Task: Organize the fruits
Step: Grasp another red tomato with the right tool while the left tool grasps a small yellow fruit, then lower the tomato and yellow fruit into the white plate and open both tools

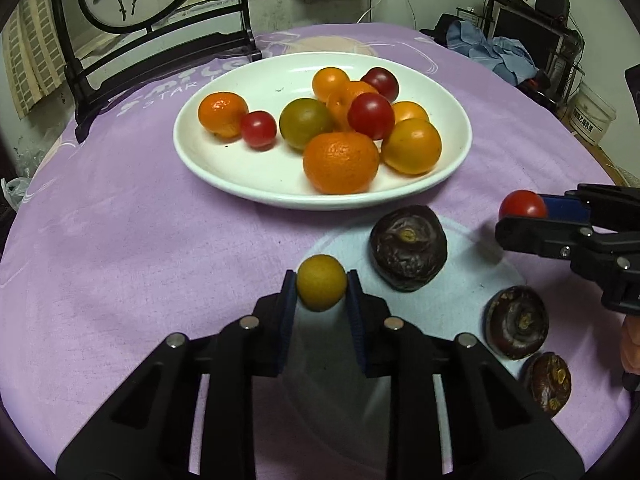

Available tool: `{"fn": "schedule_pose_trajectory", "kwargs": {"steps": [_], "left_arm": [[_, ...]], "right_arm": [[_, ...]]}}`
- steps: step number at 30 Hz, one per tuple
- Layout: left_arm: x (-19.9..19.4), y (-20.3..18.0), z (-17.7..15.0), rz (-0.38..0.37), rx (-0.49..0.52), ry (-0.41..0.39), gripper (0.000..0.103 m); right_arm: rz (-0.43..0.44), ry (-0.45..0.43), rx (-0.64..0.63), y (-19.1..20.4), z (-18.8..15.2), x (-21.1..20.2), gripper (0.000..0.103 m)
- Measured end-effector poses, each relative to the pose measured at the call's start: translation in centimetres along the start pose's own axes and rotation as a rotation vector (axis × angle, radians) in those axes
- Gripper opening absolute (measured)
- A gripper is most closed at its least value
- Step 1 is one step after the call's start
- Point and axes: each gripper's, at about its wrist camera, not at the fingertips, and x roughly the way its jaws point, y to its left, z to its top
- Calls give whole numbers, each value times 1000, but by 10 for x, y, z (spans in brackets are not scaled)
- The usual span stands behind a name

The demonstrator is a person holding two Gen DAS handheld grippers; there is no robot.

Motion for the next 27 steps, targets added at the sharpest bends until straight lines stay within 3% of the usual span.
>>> {"fn": "schedule_pose_trajectory", "kwargs": {"steps": [7, 10, 14, 20, 27], "left_arm": [[-9, -1, 1, 20, 3, -22, 25], [-23, 0, 4, 7, -13, -65, 25], [-41, -4, 8, -3, -5, -128, 25], [-44, -3, 31, 19, -19, -184, 25], [-23, 17, 72, 83, -101, -200, 25]], "right_arm": [[36, -19, -8, 3, 0, -4, 31], [106, -66, -20, 7, 2, -13, 31], [134, -151, -34, 12, 9, -24, 31], [80, -232, 18, -2, 42, -14, 31], [16, -230, 47, -24, 73, 14, 31]]}}
